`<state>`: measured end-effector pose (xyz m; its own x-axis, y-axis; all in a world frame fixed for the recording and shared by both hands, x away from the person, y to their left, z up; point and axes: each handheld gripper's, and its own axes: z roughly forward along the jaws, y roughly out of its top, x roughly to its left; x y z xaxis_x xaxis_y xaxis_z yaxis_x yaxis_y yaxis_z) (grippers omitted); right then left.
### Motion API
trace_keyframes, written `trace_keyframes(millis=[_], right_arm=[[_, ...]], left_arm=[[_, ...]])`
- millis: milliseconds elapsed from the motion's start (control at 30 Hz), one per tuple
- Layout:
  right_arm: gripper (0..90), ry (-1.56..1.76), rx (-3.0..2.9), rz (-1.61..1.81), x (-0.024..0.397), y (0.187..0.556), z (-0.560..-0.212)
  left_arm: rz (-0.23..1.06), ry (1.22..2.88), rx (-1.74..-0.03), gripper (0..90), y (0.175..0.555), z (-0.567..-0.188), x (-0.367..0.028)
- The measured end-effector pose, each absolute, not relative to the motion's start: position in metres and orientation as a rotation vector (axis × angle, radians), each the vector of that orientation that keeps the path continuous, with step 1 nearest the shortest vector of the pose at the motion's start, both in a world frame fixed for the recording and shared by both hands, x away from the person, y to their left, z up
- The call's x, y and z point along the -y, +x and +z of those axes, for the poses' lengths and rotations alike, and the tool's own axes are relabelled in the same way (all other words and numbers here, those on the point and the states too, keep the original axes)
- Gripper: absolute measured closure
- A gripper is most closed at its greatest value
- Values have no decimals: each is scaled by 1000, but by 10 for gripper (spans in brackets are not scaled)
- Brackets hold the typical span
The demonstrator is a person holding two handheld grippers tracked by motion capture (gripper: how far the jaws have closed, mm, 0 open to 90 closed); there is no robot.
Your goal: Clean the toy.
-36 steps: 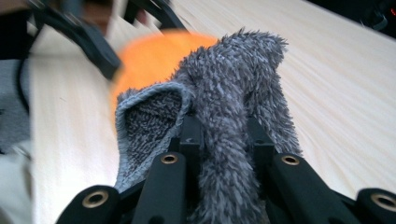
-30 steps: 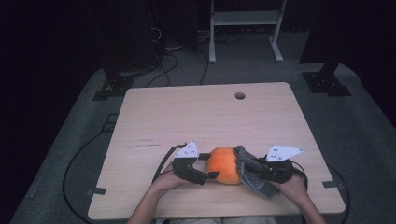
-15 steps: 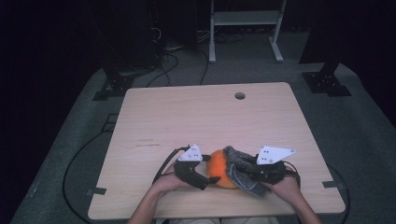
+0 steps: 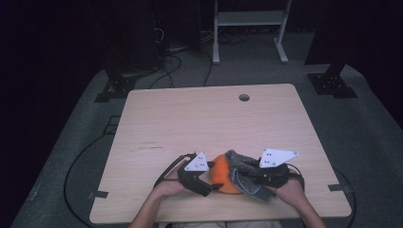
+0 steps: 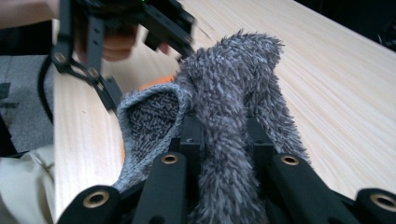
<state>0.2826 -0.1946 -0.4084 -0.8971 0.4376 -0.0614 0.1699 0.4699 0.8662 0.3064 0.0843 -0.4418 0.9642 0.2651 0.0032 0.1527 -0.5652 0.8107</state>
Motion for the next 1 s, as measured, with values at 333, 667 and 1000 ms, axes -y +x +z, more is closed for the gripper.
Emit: trace_keyframes(millis=[333,667,1000], right_arm=[[735,644,-2453,1351,225,288,-425],[735,505,-2449,1475,196,276,-402],[734,477,-2477,1413,188,275,-414]], left_arm=[[126,2194,-302,227,309,-444,-89],[103,2206,-287,200,308,-443,-91],[117,2200,-327,158,309,-440,-86]])
